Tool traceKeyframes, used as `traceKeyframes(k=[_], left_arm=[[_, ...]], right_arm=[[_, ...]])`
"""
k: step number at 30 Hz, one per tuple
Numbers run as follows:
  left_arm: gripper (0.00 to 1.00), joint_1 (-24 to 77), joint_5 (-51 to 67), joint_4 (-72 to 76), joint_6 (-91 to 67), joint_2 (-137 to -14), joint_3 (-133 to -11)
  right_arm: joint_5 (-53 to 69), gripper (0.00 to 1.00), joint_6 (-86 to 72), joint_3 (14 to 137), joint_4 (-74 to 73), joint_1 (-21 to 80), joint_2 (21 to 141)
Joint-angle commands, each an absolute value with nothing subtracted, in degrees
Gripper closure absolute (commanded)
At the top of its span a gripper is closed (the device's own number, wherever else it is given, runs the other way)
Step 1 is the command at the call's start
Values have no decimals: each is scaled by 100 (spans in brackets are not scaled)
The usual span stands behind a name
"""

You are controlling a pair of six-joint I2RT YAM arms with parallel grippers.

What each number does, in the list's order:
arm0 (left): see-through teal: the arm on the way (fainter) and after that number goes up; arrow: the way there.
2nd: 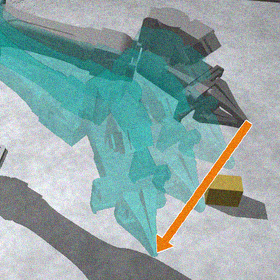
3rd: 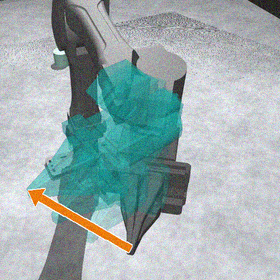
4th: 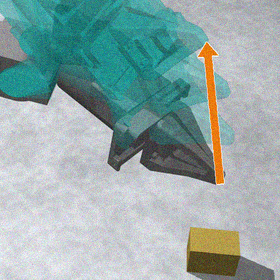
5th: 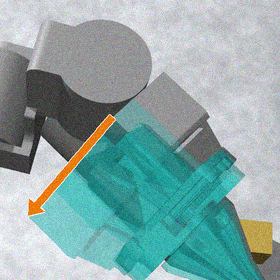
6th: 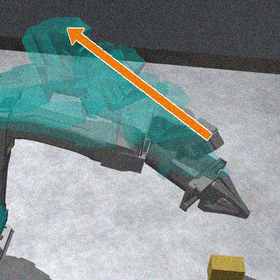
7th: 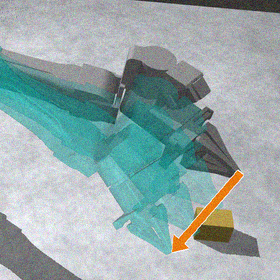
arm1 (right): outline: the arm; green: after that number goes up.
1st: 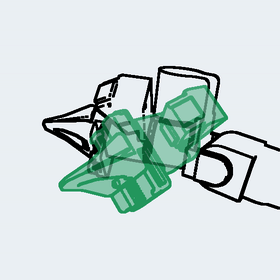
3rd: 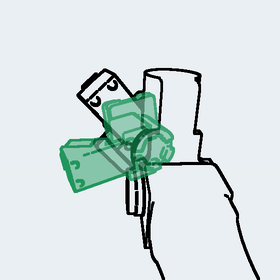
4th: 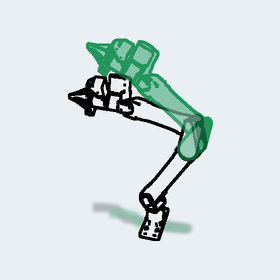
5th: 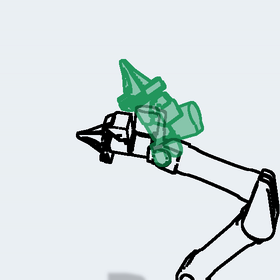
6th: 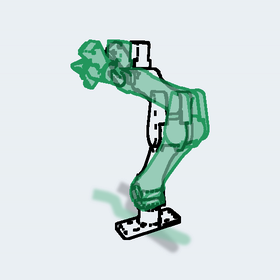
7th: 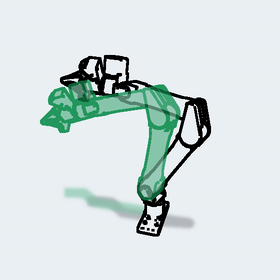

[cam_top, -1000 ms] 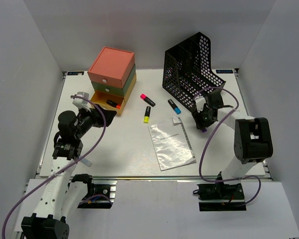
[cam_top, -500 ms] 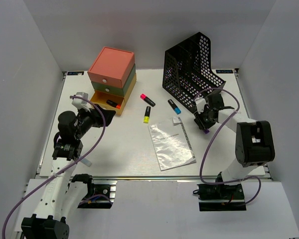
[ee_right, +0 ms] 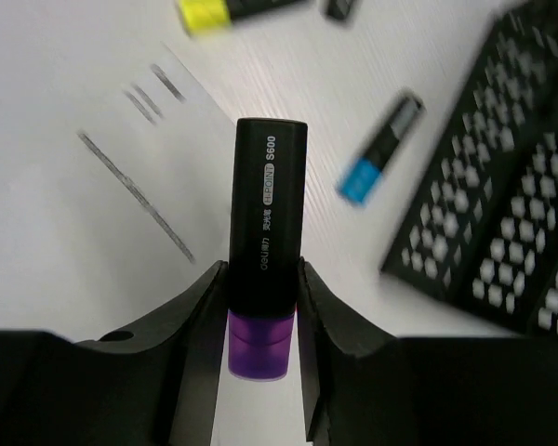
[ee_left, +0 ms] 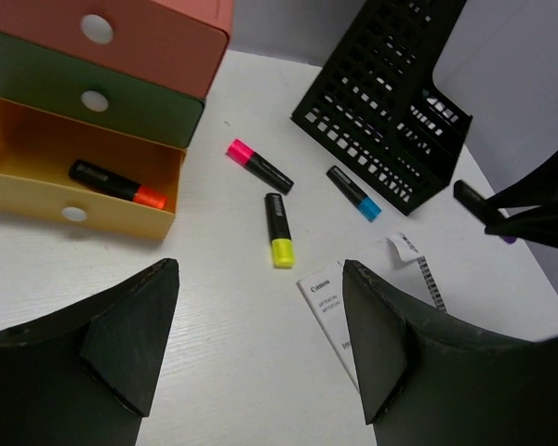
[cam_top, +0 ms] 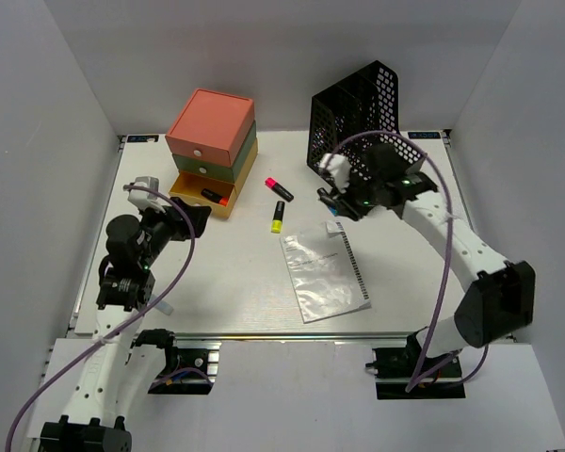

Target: Organize the desk

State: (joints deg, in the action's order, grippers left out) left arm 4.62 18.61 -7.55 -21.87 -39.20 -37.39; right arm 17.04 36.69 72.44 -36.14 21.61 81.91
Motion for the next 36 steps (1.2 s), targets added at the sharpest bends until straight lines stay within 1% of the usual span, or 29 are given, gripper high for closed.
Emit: traceKeyframes(k=[1,3,4,9,11,12,13,14,15,17,18,19,22,23,26,29,36], left_arm=[[19,439,1328,-888,-2109,-3718,-3718],[19,439,1100,-940,-2092,-3648,-3709],[19,439,1012,-958,-2083,-3613,-3709],[19,492,344,-1011,-2100,-3156,-3604],[19,492,211,-1020,-2109,-3015,-3577],[19,544,107,-1046,-2109,-2980,-3568],[19,545,88,-1037,-2109,-2962,-3560],[18,545,97,-1046,-2118,-2971,-3551],[18,545,79,-1046,-2109,-2962,-3559],[18,545,97,-1055,-2118,-2988,-3568],[18,545,88,-1063,-2118,-3014,-3586],[18,484,131,-1055,-2118,-3015,-3577],[18,483,167,-1037,-2127,-3006,-3577],[18,483,167,-1037,-2127,-2988,-3577],[18,483,184,-1028,-2136,-2962,-3568],[18,483,237,-1020,-2136,-2962,-3568],[18,483,360,-984,-2153,-2979,-3560]], right_arm=[[1890,100,3709,7935,-3753,3160,8847],[1846,100,3683,8321,-3622,3418,9165],[1854,100,3657,8732,-3560,3758,9498],[1881,100,3393,10070,-3191,4341,10684],[1706,100,3358,10572,-2805,4595,11011],[1383,100,3349,10712,-2612,4675,11335],[1276,100,3392,11027,-2297,4737,11529],[1179,100,3462,11248,-2198,4946,11714],[1030,100,3532,11494,-2128,5000,12125],[958,100,3551,12221,-1961,5123,12523],[949,100,3507,12373,-1829,5159,12846],[932,100,3481,12462,-1637,5185,12963],[748,100,3314,12183,-434,5256,13139],[695,100,3305,12051,196,5291,13227],[528,100,3278,12216,763,5300,13647],[335,100,3252,12551,1010,5291,13982],[211,100,3445,12402,1450,5247,14265]])
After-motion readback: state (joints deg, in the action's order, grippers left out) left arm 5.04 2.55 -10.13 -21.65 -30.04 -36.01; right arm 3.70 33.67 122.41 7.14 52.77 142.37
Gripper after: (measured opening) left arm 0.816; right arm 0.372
